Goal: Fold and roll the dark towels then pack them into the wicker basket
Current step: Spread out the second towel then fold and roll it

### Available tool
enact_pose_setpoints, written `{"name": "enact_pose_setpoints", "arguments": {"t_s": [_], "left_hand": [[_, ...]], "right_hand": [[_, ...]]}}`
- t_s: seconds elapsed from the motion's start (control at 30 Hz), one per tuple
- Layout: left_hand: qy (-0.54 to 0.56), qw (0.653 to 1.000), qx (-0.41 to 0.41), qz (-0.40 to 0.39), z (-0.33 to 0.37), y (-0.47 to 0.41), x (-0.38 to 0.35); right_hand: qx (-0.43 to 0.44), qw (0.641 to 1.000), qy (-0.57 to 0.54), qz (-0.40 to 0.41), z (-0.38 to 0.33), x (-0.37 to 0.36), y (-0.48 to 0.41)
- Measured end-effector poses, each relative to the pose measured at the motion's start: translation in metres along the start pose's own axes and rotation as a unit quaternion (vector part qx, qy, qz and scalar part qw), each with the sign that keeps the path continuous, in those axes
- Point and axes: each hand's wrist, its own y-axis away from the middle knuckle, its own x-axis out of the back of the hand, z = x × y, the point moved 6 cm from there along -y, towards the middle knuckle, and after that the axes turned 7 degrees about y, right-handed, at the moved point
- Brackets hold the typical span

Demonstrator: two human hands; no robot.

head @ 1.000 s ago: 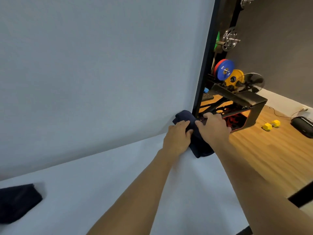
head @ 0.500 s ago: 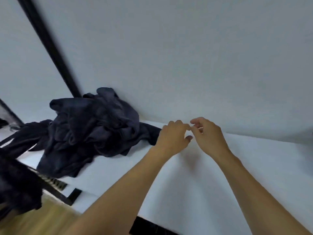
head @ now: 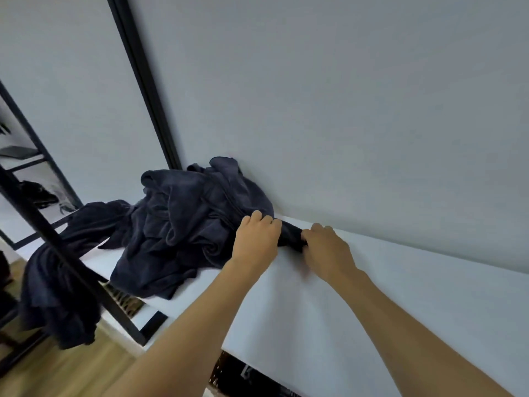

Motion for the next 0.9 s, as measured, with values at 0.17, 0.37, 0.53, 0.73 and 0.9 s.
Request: {"name": "enact_pose_setpoints", "arguments": {"t_s": [0.17, 0.37, 0.53, 0.73, 0.9], "left_hand": [[0.143, 0.980, 0.063, 0.122, -0.020, -0.031, 0.079], [0.293, 0.928, 0.076, 0.216, -0.033, -0.061, 0.170], [0.370, 0.887, 0.061, 0.269, -0.039, -0.076, 0.230], [0.433, 0.847, -0.022, 0.308, -0.019, -0.080, 0.285], [0.471, 0.862, -0.070, 0.175, 0.014, -0.080, 0.263]], "right_hand": [[-0.069, 0.942, -0.308, 0.111, 0.020, 0.093, -0.012], [-0.035, 0.850, -0.485, 0.203, 0.024, 0.201, -0.025], [0.044, 0.845, -0.504, 0.173, 0.016, 0.263, -0.021], [0.055, 0.809, -0.547, 0.208, 0.036, 0.314, -0.007], [-0.009, 0.794, -0.529, 0.300, 0.064, 0.336, 0.005]]}}
